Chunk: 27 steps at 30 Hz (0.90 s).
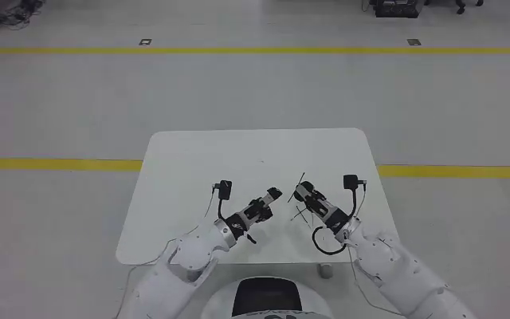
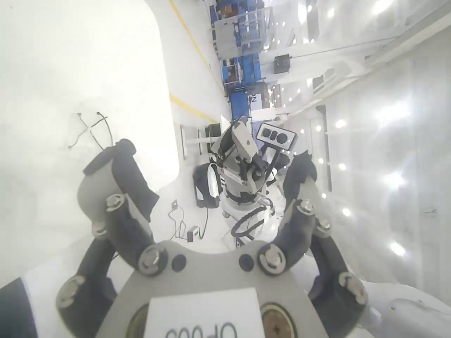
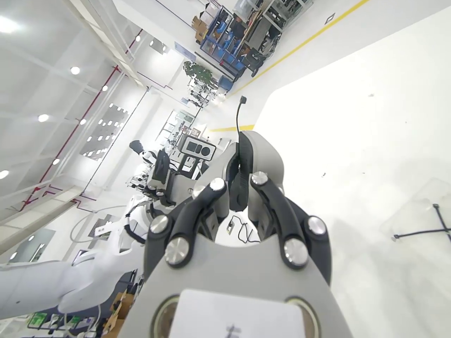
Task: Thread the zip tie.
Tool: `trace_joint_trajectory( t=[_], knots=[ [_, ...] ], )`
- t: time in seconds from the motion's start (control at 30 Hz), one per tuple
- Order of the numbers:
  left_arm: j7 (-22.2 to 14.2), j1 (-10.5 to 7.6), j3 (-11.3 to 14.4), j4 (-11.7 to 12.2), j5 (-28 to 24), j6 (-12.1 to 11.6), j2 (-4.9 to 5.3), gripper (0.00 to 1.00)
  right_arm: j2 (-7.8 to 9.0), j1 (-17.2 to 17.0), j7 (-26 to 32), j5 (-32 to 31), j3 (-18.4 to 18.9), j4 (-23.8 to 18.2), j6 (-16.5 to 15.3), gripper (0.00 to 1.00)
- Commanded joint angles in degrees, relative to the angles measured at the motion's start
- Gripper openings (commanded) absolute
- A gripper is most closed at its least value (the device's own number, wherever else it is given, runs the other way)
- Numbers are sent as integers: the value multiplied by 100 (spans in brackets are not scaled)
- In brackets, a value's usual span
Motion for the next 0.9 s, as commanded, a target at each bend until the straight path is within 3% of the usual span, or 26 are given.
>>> trace_joint_trajectory(
  t=[0.0, 0.07, 0.27, 0.87],
  knots=[
    [-288, -39, 40, 95, -449, -118, -9, 100, -40, 23, 63, 141, -47, 5, -1, 0],
    [-498, -138, 82, 236, -687, -198, -18, 100, -79, 51, 137, 268, -90, 28, -1, 0],
    [-684, -407, 325, 496, -966, -340, -74, 100, -161, 79, 414, 639, -77, 68, -1, 0],
    [-641, -459, 373, 487, -895, -340, -74, 100, -221, -5, 537, 769, -18, 54, -1, 0]
  ],
)
